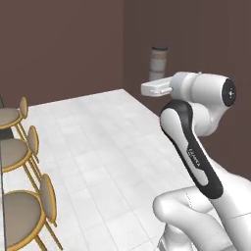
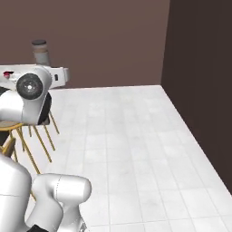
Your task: Take the cinnamon bottle from the cabinet and place it on the dining table, next to the plate with the cupcake. Then take the chocolate from the dining counter and place it on the cupcake plate.
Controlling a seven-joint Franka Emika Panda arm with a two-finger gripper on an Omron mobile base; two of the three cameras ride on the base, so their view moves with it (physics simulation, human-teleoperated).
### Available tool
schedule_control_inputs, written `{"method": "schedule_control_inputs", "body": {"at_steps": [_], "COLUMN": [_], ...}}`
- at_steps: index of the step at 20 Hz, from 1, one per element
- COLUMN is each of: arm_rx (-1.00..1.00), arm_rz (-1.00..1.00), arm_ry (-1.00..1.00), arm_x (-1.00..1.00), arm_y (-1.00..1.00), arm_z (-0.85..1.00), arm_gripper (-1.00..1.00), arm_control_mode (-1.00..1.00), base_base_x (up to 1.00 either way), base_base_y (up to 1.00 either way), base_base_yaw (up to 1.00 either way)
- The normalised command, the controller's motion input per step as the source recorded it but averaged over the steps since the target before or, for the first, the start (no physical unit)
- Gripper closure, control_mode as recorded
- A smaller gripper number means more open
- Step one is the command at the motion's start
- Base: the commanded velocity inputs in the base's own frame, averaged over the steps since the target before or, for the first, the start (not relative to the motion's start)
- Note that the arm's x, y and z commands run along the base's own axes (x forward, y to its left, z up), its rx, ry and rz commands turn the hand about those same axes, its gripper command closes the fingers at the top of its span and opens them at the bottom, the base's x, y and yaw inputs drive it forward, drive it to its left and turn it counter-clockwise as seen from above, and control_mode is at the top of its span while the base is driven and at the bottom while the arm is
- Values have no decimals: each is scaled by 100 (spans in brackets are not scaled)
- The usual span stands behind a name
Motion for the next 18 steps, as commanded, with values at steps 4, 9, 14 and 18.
{"method": "schedule_control_inputs", "body": {"at_steps": [4, 9, 14, 18], "arm_rx": [0, 0, 0, 0], "arm_rz": [0, 0, 0, 0], "arm_ry": [0, 0, 0, 0], "arm_x": [0, 0, 0, 0], "arm_y": [0, 0, 0, 0], "arm_z": [0, 0, 0, 0], "arm_gripper": [100, 100, 100, 100], "arm_control_mode": [100, 100, 100, 100], "base_base_x": [91, 90, 89, 85], "base_base_y": [-3, -3, -6, -10], "base_base_yaw": [16, 15, 14, 17]}}
